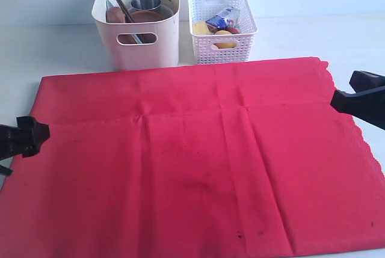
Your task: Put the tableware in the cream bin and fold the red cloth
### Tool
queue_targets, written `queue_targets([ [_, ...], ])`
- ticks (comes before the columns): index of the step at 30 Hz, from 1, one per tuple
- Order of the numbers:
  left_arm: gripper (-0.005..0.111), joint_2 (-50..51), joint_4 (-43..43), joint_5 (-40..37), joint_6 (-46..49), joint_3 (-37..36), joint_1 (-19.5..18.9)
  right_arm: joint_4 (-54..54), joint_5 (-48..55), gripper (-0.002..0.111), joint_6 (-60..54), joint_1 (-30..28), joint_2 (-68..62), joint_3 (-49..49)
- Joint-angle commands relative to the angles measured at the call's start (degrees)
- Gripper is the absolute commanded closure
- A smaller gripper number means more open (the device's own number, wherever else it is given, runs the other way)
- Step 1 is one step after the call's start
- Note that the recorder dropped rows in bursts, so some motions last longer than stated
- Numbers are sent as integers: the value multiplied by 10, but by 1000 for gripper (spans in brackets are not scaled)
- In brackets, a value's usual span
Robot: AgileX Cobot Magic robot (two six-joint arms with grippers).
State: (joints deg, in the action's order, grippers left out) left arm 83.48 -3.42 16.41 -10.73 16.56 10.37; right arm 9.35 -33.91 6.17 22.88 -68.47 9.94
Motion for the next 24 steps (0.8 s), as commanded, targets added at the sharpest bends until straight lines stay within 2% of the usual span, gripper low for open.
queue_targets([
  [1, 15, 74, 2, 60, 16, 3, 4, -4, -8, 108, 1, -3, 3, -3],
  [6, 17, 132, 34, 102, 13, 3, 4, -4, -8, 108, 1, -3, 3, -3],
  [7, 24, 142, 61, 113, 0, 3, 4, -4, -9, 108, 1, -3, 3, -3],
  [8, 37, 154, 82, 123, -5, 3, 4, -4, -9, 108, 1, -3, 3, -3],
  [13, 71, 171, 88, 129, -5, 3, 4, -4, -9, 108, 1, -3, 3, -3],
  [17, 104, 167, 88, 129, -1, 3, 4, -4, -9, 108, 1, -3, 3, -3],
  [21, 106, 143, 87, 108, 79, 4, -8, -5, -9, 108, 1, -3, 3, -3],
  [24, 106, 116, 84, 65, 89, 20, -37, -25, -2, 108, 1, -3, 3, -3],
])
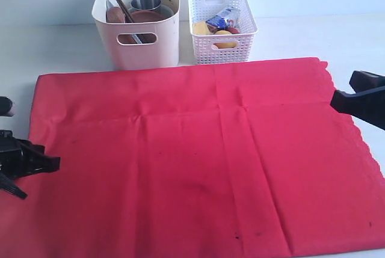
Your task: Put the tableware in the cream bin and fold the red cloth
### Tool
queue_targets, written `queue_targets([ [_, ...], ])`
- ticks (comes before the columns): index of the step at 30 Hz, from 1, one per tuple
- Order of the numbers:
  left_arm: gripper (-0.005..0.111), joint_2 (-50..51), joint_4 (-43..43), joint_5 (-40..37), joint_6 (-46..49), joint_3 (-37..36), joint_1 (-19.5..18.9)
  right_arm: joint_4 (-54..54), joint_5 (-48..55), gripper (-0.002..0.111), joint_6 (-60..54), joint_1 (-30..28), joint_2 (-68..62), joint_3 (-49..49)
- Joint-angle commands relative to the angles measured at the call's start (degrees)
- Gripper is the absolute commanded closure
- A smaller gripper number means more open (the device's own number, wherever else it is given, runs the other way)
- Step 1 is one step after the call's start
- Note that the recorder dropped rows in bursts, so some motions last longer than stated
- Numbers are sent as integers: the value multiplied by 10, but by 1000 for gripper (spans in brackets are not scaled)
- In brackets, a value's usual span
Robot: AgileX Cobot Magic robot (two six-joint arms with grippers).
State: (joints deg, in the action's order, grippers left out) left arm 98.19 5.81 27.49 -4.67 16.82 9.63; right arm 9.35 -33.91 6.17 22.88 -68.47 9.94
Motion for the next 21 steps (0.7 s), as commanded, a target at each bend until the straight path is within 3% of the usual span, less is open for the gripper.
queue_targets([
  [1, 106, -41, -8, -60, 29, 25, -43, -47, 0, 108, 1, -3, 3, -3],
  [5, 106, -80, -5, -106, 32, 57, -89, -165, 25, 108, 67, -3, 3, 5],
  [9, 107, -108, 8, -178, 32, 91, -96, -332, 67, 108, 186, -3, -15, 38],
  [15, 107, -170, 10, -265, 32, 121, -48, -569, 72, 108, 374, -3, -115, 92],
  [21, 107, -232, 10, -307, 32, 149, 41, -597, 67, 108, 416, -3, -270, 139],
])
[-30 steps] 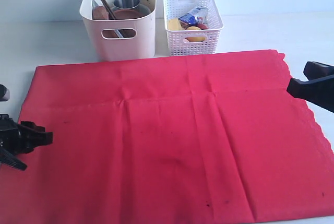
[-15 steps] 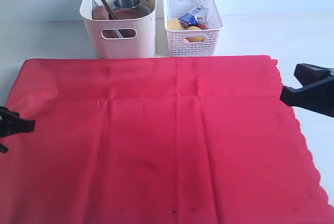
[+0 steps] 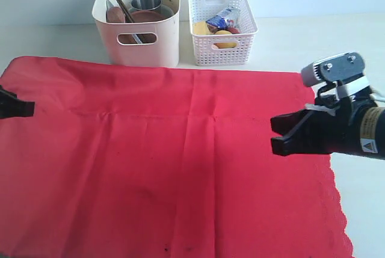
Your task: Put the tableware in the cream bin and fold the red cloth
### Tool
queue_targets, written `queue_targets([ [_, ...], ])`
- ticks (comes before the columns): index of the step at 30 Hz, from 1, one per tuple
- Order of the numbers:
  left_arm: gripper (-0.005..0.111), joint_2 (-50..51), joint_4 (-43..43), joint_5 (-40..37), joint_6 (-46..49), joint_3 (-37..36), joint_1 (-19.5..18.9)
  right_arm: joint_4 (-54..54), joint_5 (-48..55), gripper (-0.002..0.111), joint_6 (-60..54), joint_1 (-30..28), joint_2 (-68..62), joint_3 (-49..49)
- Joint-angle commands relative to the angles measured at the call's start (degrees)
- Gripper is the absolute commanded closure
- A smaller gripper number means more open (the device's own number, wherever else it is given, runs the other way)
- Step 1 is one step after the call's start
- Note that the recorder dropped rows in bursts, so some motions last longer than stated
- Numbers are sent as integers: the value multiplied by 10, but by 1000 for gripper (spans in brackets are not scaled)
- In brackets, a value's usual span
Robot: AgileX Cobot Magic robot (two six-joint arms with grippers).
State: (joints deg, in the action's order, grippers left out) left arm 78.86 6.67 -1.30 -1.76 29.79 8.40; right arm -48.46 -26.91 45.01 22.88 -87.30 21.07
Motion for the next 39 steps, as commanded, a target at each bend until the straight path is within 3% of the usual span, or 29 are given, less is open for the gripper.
queue_targets([
  [1, 107, -46, 1, -23, 3, 24, 67, -19, -6, 108, 30, -3, -101, 33],
  [6, 107, -64, 1, -45, 0, 61, 151, -42, -15, 108, 46, -3, -186, 62],
  [12, 107, -57, 0, -45, 0, 114, 272, -69, -2, 108, 73, -3, -198, 73],
  [16, 107, -34, 0, -46, 0, 159, 345, -94, 19, 108, 82, -3, -160, 73],
  [19, 107, 2, 2, -46, 0, 193, 388, -122, 100, 108, 125, -3, -91, 73],
  [29, 107, 193, 2, -66, 18, 326, 469, -111, 387, 108, 166, -3, 273, 42],
  [33, 107, 270, 2, -81, 18, 395, 501, -102, 378, 108, 171, -3, 386, 22],
  [39, 107, 368, 2, -105, 18, 504, 530, -107, 345, 108, 169, -3, 432, 4],
])
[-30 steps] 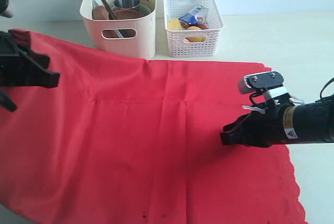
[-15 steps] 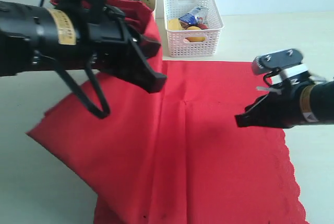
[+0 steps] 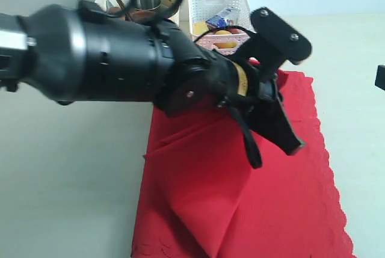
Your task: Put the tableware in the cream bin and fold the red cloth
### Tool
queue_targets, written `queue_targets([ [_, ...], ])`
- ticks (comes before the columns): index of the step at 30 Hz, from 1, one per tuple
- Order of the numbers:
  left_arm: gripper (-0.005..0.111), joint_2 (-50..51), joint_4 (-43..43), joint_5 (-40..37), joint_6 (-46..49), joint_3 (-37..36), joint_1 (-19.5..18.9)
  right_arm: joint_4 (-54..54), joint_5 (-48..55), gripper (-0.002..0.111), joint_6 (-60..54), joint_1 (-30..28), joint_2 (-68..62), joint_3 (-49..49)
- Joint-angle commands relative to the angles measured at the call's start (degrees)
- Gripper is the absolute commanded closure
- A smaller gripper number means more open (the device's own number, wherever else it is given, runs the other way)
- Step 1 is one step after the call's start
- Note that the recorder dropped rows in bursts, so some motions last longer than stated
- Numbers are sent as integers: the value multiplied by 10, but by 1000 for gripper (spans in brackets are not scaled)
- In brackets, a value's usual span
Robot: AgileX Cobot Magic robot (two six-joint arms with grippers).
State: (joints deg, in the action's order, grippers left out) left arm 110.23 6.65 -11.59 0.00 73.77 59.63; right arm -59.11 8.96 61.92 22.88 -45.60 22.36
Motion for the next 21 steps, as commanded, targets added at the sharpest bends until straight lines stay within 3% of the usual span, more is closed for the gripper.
queue_targets([
  [1, 107, 66, 3, -2, 0, 80, 22, -1, -15, 108, 0, -3, 15, -9],
  [8, 107, 144, 0, 26, -5, 132, 38, -1, -27, 108, 0, -3, 7, -9],
  [10, 102, 160, 0, 36, -5, 139, 38, -1, -29, 108, 0, -3, 7, -9],
  [13, 77, 175, 0, 39, -5, 148, 35, -1, -31, 108, 0, -3, 7, -9],
  [18, 6, 176, 4, 64, 10, 148, 35, -1, -31, 108, 0, -3, 7, -9],
  [21, 3, 172, 4, 75, 12, 148, 35, -1, -31, 108, 0, -3, 7, -9],
])
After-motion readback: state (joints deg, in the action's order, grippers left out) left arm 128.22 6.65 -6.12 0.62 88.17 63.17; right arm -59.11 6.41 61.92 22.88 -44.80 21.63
